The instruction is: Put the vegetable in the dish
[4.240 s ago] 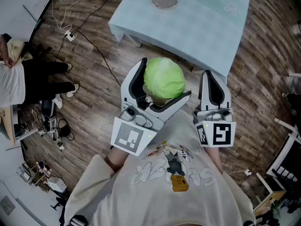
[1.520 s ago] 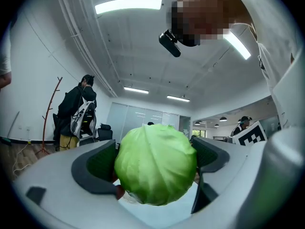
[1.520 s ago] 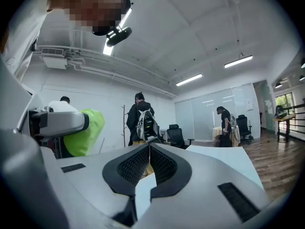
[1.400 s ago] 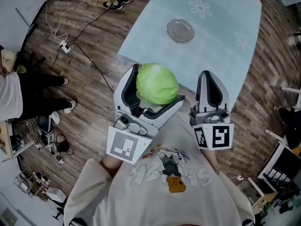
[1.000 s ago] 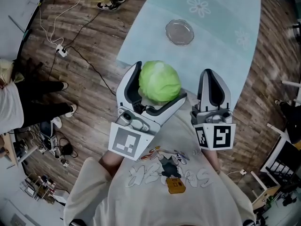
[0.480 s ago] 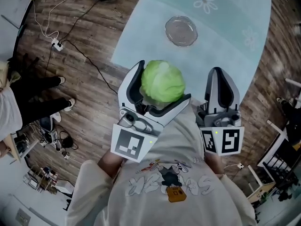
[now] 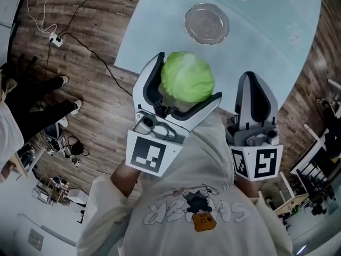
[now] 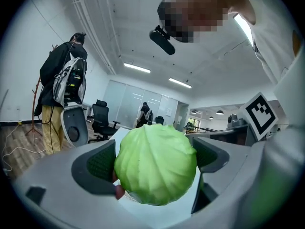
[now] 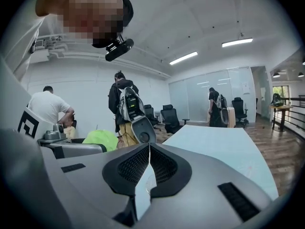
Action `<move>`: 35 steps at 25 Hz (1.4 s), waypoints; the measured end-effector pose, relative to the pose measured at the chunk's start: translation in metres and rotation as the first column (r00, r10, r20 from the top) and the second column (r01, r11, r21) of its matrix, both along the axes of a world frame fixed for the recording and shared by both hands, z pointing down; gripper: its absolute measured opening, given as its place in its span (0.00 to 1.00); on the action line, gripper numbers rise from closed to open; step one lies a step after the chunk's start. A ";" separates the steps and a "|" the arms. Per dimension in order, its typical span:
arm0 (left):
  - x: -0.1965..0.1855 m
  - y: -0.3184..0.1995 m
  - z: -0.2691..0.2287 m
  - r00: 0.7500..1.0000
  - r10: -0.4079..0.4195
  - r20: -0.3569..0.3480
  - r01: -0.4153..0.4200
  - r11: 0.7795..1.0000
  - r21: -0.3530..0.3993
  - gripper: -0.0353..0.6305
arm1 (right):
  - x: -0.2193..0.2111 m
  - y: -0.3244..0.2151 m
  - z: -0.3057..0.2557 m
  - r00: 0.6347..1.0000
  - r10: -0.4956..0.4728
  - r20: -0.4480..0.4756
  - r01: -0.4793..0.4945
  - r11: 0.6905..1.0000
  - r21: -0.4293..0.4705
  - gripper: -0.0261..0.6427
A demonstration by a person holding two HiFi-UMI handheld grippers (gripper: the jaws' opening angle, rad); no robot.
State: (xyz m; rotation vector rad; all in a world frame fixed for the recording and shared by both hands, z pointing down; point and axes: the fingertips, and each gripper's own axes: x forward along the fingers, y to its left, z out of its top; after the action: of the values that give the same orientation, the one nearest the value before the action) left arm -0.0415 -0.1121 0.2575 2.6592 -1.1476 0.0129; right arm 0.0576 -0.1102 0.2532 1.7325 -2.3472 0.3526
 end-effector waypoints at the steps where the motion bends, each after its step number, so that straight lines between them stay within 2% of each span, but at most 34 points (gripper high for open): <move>1: 0.003 -0.005 0.006 1.000 0.001 0.003 -0.001 1.000 -0.002 0.82 | 0.003 -0.004 0.006 1.000 0.004 0.004 -0.004 1.000 -0.008 0.08; 18: 0.054 -0.053 0.103 0.994 0.054 0.096 -0.042 0.992 -0.116 0.82 | 0.035 -0.041 0.092 0.998 0.007 0.055 0.000 0.993 -0.121 0.08; 27: 0.074 -0.079 0.153 0.990 0.049 0.134 -0.025 0.984 -0.176 0.82 | 0.053 -0.055 0.130 0.997 0.000 0.083 0.015 0.984 -0.180 0.08; 35: 0.086 -0.093 0.204 0.980 0.072 0.186 -0.018 0.961 -0.275 0.82 | 0.066 -0.060 0.162 0.993 0.044 0.109 -0.016 0.971 -0.238 0.08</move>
State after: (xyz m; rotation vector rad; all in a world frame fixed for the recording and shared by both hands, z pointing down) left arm 0.0449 -0.2053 0.4617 2.4772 -1.0528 0.4174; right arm 0.1240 -0.1702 0.4148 1.6754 -2.2463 0.7236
